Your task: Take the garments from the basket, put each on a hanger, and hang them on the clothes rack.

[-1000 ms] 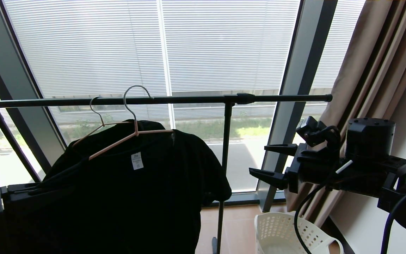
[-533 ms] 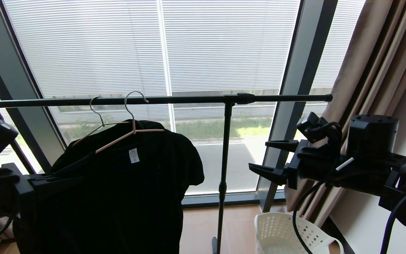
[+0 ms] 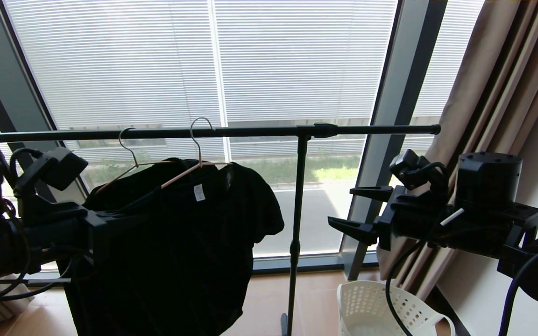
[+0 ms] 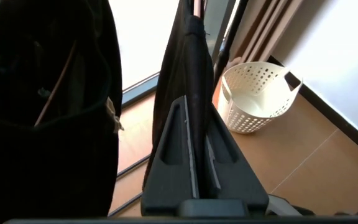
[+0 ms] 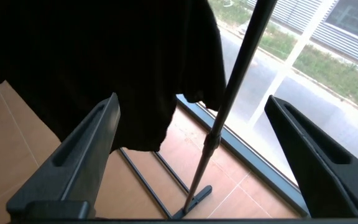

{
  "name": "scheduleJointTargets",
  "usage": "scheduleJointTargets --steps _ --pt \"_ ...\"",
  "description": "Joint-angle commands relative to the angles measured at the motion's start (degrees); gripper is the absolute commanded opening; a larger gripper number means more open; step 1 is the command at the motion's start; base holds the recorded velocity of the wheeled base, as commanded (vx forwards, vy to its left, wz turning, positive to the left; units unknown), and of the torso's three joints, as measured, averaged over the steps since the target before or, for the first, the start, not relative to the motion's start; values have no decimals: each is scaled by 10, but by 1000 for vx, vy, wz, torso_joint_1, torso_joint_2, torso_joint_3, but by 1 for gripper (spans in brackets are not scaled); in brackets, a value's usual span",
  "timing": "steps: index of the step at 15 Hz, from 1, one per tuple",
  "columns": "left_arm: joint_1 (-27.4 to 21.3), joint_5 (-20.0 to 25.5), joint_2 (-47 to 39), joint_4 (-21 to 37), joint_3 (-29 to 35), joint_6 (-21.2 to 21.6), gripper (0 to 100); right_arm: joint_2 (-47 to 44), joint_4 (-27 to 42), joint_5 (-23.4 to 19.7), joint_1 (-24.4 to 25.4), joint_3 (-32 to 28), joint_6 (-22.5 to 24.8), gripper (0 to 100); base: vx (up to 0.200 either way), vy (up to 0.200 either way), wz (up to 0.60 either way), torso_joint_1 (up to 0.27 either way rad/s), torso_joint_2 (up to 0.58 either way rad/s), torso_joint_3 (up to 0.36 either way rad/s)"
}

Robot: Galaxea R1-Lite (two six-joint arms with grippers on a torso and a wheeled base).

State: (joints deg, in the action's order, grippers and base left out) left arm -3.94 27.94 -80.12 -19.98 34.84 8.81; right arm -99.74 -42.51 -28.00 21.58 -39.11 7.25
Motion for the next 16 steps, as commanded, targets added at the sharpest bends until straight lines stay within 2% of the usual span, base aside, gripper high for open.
scheduleJointTargets --steps 1,7,11,14,16 --pt "-3 -2 -56 -23 2 -1 0 -5 0 0 0 -1 0 100 0 0 0 0 0 0" --pt "-31 -12 -123 -168 3 -54 0 -16 0 0 0 -2 0 100 0 0 0 0 0 0" --pt "-31 -24 -174 -175 26 -57 0 -17 0 0 0 -1 0 100 0 0 0 0 0 0" --pt "-31 -41 -210 -218 35 -58 0 -17 0 0 0 -1 1 100 0 0 0 0 0 0" --pt "-31 -41 -211 -221 30 -58 0 -17 0 0 0 -1 1 100 0 0 0 0 0 0"
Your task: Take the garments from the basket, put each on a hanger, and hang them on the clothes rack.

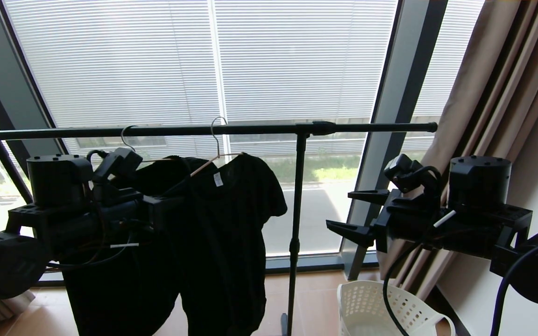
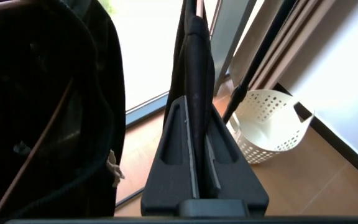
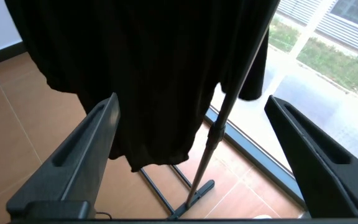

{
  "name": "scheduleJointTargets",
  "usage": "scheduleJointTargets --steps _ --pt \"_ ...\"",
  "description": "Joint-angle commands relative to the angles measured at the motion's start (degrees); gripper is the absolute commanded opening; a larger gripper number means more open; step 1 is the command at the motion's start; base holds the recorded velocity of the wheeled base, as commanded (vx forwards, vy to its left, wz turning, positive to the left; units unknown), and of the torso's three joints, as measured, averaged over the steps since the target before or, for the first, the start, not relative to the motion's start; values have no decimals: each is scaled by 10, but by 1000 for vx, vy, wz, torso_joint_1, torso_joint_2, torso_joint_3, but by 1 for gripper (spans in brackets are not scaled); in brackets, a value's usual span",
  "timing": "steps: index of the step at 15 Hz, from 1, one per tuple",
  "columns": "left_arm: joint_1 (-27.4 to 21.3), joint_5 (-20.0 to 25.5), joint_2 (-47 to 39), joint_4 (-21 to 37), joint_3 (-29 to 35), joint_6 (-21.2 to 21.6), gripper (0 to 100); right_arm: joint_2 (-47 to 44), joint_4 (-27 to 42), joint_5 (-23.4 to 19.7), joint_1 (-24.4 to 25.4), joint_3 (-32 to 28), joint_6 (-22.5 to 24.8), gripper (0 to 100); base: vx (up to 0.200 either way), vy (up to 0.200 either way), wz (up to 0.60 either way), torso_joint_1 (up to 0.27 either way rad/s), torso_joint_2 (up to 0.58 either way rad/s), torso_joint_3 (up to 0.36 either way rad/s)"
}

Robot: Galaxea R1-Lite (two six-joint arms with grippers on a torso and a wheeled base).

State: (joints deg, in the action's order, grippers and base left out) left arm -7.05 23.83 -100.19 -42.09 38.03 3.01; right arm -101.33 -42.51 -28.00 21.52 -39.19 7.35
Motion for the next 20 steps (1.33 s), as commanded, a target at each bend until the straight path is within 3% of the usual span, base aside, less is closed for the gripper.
scheduleJointTargets --steps 1,9,10,14,16,20 --pt "-1 0 -11 0 -7 1 0 -1 0 0 0 0 0 100 0 0 0 0 0 0" --pt "-16 1 -7 -15 -32 5 0 -1 0 0 0 0 0 100 0 0 0 0 0 0" --pt "-16 1 -3 -15 -33 3 100 -1 0 0 0 0 0 100 0 0 0 0 0 0" --pt "-16 2 23 -19 -52 5 100 3 0 1 0 3 0 100 0 0 0 0 0 0" --pt "-16 1 58 -63 -104 5 100 25 0 16 0 11 0 100 0 0 0 0 0 0" --pt "-12 -10 162 -63 -176 2 100 129 1 45 -1 109 0 100 0 0 0 0 0 0"
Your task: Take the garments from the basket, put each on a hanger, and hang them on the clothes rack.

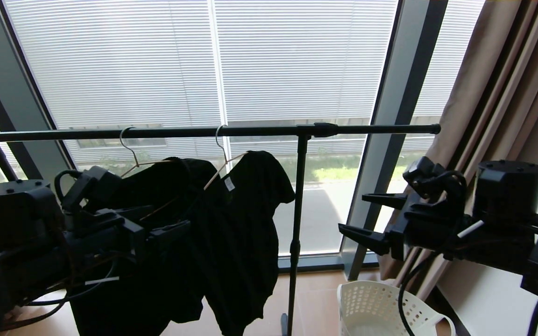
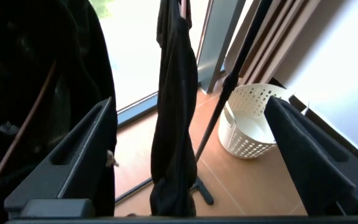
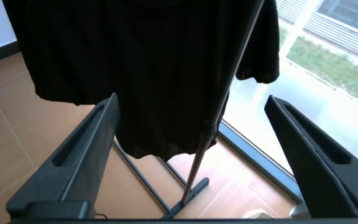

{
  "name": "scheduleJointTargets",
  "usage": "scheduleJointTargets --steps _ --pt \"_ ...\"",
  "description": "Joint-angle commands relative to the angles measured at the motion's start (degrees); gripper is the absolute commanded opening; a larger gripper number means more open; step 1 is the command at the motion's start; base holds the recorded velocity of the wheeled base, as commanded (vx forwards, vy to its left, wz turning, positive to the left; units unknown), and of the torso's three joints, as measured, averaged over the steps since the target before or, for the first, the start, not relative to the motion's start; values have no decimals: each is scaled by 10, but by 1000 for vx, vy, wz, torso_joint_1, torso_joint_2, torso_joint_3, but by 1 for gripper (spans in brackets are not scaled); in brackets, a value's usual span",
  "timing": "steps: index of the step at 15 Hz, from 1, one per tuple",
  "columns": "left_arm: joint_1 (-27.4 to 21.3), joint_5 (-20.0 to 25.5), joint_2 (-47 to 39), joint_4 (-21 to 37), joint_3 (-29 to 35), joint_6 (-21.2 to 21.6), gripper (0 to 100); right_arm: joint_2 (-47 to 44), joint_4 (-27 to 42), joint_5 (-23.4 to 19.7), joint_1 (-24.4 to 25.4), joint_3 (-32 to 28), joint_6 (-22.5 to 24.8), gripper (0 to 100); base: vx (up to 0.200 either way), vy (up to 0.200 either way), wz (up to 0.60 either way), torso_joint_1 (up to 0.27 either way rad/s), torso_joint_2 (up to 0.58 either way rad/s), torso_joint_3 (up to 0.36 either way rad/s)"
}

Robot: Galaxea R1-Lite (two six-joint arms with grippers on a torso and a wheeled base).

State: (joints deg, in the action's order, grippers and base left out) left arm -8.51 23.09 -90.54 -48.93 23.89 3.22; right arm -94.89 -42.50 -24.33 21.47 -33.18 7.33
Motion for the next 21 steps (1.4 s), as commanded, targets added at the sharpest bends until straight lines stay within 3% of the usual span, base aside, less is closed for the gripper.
scheduleJointTargets --steps 1,7,10,12,16,18,21 --pt "3 -2 99 27 -53 -1 100 88 0 24 0 73 1 100 0 0 0 0 0 0" --pt "3 -16 310 186 -135 -1 100 272 39 74 20 204 2 100 0 0 0 0 0 0" --pt "4 -23 483 320 -178 0 100 390 140 123 38 232 2 100 0 0 0 0 0 0" --pt "4 -35 588 442 -182 0 100 458 214 130 38 246 -1 100 0 0 0 0 0 0" --pt "4 -69 767 619 -167 0 100 628 368 152 36 274 -5 100 0 0 0 0 0 0" --pt "10 -71 794 641 -158 -3 100 717 430 156 29 298 -5 100 0 0 0 0 0 0" --pt "40 -74 797 641 -158 0 100 815 482 171 -32 305 -7 100 0 0 0 0 0 0"
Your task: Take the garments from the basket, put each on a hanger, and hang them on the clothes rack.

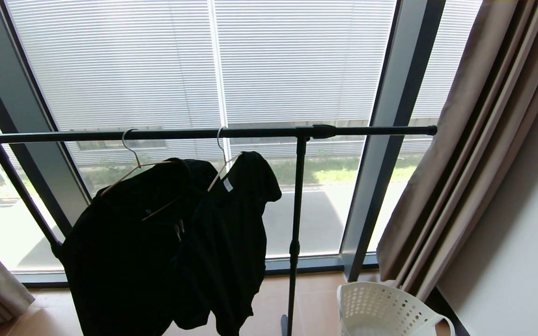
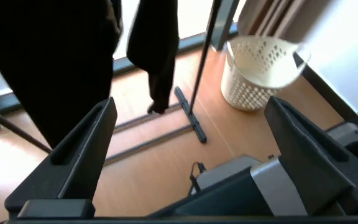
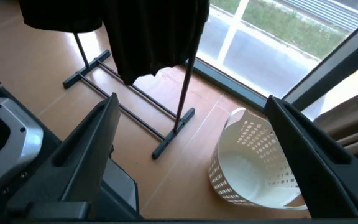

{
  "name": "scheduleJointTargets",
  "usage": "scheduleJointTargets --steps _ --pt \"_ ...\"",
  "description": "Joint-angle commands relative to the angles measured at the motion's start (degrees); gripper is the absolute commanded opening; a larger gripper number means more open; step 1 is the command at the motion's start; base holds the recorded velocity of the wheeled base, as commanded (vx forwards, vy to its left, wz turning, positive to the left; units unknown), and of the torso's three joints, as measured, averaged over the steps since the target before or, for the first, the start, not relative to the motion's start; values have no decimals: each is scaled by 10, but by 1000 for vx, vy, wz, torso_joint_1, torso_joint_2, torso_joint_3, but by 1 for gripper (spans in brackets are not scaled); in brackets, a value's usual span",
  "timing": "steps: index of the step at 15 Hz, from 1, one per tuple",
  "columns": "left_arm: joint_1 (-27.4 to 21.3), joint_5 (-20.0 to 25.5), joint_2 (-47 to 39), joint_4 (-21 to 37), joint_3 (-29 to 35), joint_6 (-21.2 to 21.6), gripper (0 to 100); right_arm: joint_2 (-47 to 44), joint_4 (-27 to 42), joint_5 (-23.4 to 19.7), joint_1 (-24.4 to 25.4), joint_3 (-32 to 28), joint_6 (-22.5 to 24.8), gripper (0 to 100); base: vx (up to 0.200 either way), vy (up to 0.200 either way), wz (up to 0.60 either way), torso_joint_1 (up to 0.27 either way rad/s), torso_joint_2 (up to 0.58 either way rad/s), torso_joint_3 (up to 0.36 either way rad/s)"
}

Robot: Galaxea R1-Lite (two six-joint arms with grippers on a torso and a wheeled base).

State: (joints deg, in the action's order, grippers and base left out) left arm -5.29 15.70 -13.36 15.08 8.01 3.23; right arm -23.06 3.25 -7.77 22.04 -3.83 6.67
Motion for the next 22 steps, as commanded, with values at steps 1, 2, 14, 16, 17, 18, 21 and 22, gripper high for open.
scheduleJointTargets --steps 1,2,14,16,17,18,21,22 --pt "19 -5 33 0 1 0 100 108 25 6 -52 12 -3 100 0 0 0 0 0 0" --pt "32 -10 43 0 0 0 100 116 25 8 -67 13 -10 100 0 0 0 0 0 0" --pt "35 -94 99 -134 -75 22 100 158 21 15 -123 15 -38 100 0 0 0 0 0 0" --pt "46 -93 120 -134 -75 20 100 180 16 20 -133 20 -37 100 0 0 0 0 0 0" --pt "49 -94 128 -134 -75 20 100 180 -8 34 -152 30 -35 100 0 0 0 0 0 0" --pt "49 -94 128 -134 -75 20 100 180 -8 34 -152 30 -35 100 0 0 0 0 0 0" --pt "50 -108 130 -134 -76 20 100 226 -59 81 -220 38 5 100 0 0 0 0 0 0" --pt "50 -107 129 -134 -76 20 100 228 -56 91 -221 38 0 100 0 0 0 0 0 0"
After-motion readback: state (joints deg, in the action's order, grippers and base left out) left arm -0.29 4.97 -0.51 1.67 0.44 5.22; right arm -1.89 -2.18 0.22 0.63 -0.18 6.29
